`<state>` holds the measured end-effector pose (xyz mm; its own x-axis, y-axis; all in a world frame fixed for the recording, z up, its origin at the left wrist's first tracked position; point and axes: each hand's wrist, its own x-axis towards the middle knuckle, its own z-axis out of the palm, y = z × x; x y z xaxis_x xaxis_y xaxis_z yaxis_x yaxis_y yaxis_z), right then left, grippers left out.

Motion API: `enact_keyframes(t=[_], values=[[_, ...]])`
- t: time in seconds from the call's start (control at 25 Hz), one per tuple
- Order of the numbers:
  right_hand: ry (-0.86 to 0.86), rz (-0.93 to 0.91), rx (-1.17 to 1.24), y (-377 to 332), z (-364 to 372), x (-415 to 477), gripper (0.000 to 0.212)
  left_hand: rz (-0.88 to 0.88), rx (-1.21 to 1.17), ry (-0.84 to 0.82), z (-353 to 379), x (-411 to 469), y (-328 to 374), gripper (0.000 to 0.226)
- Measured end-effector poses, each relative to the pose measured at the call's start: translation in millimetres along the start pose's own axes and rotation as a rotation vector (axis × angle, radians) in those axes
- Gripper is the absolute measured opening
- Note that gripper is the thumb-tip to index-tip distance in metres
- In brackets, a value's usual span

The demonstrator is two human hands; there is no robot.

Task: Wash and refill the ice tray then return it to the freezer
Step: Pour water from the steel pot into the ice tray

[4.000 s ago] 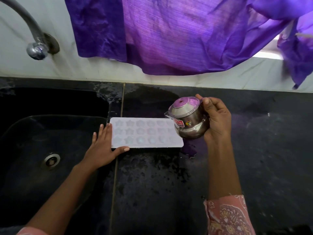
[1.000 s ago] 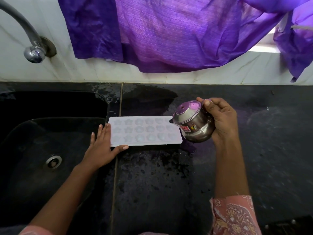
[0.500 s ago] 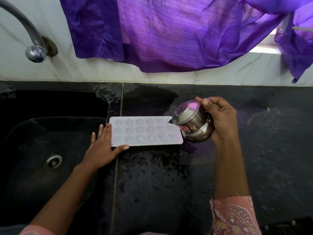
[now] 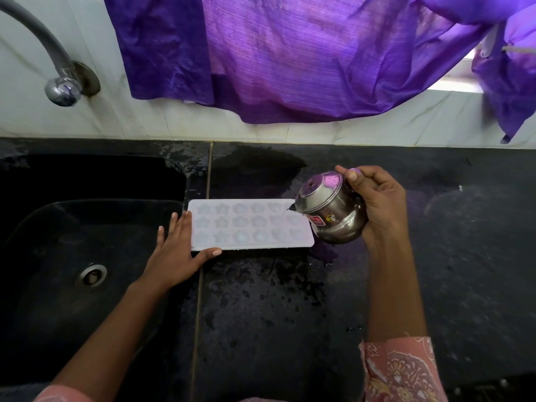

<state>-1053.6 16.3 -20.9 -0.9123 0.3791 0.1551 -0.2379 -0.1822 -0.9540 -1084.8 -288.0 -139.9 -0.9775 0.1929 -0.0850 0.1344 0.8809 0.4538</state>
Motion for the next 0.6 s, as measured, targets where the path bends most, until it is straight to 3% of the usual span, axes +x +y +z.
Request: enact_keyframes(t=[0.4,0.6], values=[[0.035,0.032,0.049,2.3,-0.7,0.1,0.049,0.005,-0.004,0.005,0.2,-0.7,-0.7,0.111],[0.047,0.057,0.110,3.1,3.0,-1.2,0.054,0.020,0.006,0.002,1.4,0.5,-2.6,0.121]])
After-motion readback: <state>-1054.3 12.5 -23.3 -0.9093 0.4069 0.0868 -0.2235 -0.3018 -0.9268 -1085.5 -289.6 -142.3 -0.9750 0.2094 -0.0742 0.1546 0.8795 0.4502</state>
